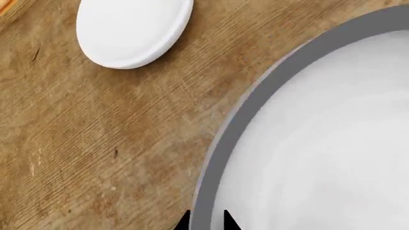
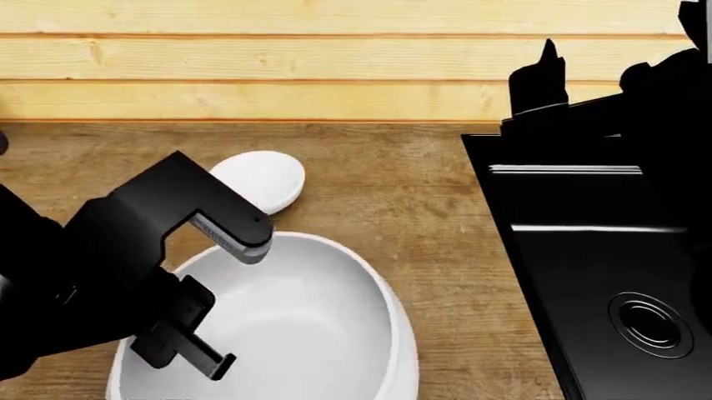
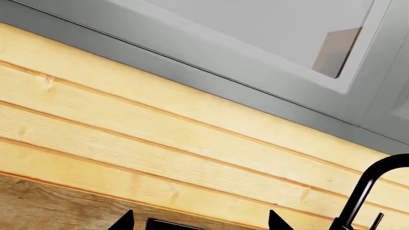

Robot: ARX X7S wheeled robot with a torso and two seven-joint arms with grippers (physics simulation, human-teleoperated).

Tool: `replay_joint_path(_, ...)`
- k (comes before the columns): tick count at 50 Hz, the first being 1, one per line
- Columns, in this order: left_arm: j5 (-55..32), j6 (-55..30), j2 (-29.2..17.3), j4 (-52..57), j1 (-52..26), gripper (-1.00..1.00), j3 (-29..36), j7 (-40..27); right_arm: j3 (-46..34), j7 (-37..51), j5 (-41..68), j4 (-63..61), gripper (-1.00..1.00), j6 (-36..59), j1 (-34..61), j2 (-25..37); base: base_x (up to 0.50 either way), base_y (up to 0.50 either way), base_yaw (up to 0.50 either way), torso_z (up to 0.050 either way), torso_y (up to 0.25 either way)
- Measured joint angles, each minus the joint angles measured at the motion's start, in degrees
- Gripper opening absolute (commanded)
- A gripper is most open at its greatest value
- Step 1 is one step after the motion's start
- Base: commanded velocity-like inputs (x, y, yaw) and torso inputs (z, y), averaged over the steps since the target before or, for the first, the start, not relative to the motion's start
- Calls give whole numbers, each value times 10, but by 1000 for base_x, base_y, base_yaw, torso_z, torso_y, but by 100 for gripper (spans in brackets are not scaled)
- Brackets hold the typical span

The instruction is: Stack the bowls in the sink.

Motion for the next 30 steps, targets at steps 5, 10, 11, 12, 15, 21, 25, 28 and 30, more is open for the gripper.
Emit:
replay_joint_path(5, 2, -1, 2, -9, -17, -100, -13, 2, 0, -2, -2, 1, 100, -3, -1, 0, 0, 0, 0, 0, 0)
replay_joint_path(10, 15, 3, 2, -26, -45, -100, -35, 2, 0, -5, -5, 1, 100, -6, -3, 1, 0, 0, 0, 0, 0)
replay_joint_path(11, 17, 4, 2, -30, -52, -100, -40, 1, 0, -5, -6, 1, 100, -7, -4, 1, 0, 0, 0, 0, 0)
replay_joint_path(12, 20, 6, 2, -34, -59, -100, -45, 0, 0, -6, -7, 1, 100, -7, -5, 1, 0, 0, 0, 0, 0)
replay_joint_path(15, 26, 9, 1, -46, -80, -100, -59, -3, 0, -7, -9, 1, 100, -10, -7, 2, 0, 0, 0, 0, 0)
replay_joint_path(21, 26, 11, -4, -63, -122, -100, -76, -15, 0, -9, -13, 2, 100, -15, -11, 0, 0, 0, 0, 0, 0)
replay_joint_path(25, 14, 8, -12, -67, -148, -100, -77, -31, 0, -11, -16, 5, 100, -21, -13, -3, 0, 0, 0, 0, 0)
replay_joint_path(28, 0, 4, -22, -68, -169, -100, -73, -48, 1, -12, -19, 8, 100, -25, -15, -6, 0, 0, 0, 0, 0)
replay_joint_path(30, -12, 1, -30, -68, -184, -100, -69, -61, 1, -13, -21, 10, 100, -28, -17, -9, 0, 0, 0, 0, 0)
